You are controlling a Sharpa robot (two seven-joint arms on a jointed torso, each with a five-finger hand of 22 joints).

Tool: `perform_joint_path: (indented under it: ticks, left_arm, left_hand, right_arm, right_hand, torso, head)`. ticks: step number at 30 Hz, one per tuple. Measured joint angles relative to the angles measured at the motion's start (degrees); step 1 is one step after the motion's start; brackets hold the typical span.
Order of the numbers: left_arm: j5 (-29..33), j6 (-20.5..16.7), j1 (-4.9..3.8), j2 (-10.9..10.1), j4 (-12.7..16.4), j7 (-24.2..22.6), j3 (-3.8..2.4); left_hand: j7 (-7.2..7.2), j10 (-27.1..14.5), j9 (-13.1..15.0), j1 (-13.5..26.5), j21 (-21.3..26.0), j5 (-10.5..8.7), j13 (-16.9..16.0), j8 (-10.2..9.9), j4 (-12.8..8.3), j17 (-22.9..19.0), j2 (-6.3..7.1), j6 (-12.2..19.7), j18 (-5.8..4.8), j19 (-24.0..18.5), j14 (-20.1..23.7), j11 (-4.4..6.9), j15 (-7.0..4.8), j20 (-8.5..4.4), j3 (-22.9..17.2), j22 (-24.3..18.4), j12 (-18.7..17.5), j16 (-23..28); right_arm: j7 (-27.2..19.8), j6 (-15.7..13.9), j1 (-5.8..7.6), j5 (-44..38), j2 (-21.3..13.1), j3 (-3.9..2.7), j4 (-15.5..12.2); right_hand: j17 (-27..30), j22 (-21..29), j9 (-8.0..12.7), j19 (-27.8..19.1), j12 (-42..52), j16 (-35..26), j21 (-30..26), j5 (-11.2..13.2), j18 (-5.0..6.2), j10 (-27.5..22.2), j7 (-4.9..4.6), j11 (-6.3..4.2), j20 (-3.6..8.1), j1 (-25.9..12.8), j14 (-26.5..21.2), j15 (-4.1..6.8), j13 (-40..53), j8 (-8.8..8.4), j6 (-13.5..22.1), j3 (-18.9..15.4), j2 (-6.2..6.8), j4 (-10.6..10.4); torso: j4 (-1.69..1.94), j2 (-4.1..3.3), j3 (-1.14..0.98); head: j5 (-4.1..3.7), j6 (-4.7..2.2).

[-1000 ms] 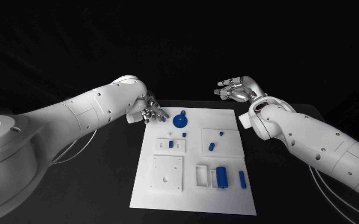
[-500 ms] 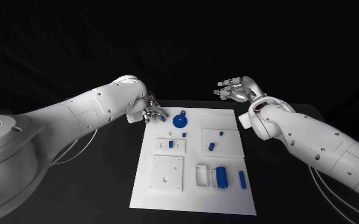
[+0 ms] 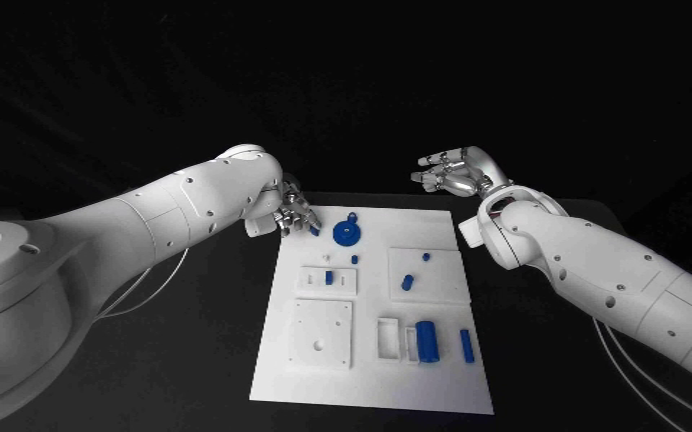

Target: Assemble the parts on the task board

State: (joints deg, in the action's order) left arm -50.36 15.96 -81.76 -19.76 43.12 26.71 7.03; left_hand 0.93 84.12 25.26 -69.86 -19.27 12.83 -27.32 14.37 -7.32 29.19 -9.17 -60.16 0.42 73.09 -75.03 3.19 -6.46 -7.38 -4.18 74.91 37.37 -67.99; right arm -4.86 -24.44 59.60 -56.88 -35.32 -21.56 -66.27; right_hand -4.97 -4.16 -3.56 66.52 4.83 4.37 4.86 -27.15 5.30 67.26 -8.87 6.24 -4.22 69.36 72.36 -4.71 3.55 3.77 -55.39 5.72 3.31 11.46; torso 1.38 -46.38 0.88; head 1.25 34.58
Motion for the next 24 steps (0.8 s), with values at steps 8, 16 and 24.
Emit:
perform_joint_path:
  ticks: [8,16,24]
  left_arm:
    - [0.53,-0.6,0.04,-0.84,1.2,0.1,0.02]
    - [2.04,-3.01,0.04,-3.84,6.05,0.9,0.01]
    - [4.54,-7.26,-0.02,-10.16,16.25,2.5,-0.01]
  left_hand:
    - [0.08,-0.18,-0.04,0.28,-1.34,3.29,0.44,0.03,-0.1,0.85,-0.27,0.1,0.0,0.0,-0.55,0.22,-0.28,0.0,-1.11,-0.01,0.24,-0.57]
    - [0.09,-0.18,-0.03,1.57,-2.52,6.58,1.3,0.03,-0.45,1.56,0.59,0.1,0.0,0.32,-1.95,0.61,-0.5,-0.31,-2.05,0.03,1.55,-0.97]
    - [0.51,-0.17,-0.01,2.44,-3.33,9.23,3.42,-0.01,-1.08,2.48,1.46,-0.32,0.0,0.37,-2.99,1.02,-0.71,-0.32,-3.49,0.03,3.11,-0.57]
  right_arm:
    - [0.0,0.0,0.0,0.0,0.03,0.0,0.04]
    - [-0.01,0.02,0.0,0.0,-0.12,0.0,0.04]
    - [-0.01,0.04,0.0,0.02,-0.63,0.0,0.11]
  right_hand:
    - [0.0,0.0,0.0,0.0,0.0,0.0,0.0,0.0,0.0,0.0,0.0,0.0,0.0,0.0,0.0,0.0,0.0,0.0,0.0,0.0,0.0,0.0]
    - [-0.01,0.0,0.0,0.01,0.0,0.0,0.0,0.01,0.0,0.0,0.0,0.0,0.0,0.0,0.0,0.0,0.0,0.0,0.0,0.0,0.0,0.0]
    - [0.04,-0.01,0.0,0.01,0.0,0.0,0.0,0.01,0.0,0.0,0.0,0.0,0.01,0.0,0.0,0.0,0.0,0.0,0.0,0.0,0.0,0.0]
  torso:
    - [0.06,0.01,0.01]
    - [0.13,0.08,-0.01]
    - [0.49,0.36,0.01]
  head:
    - [0.08,0.04]
    - [0.18,0.11]
    - [-0.03,0.49]
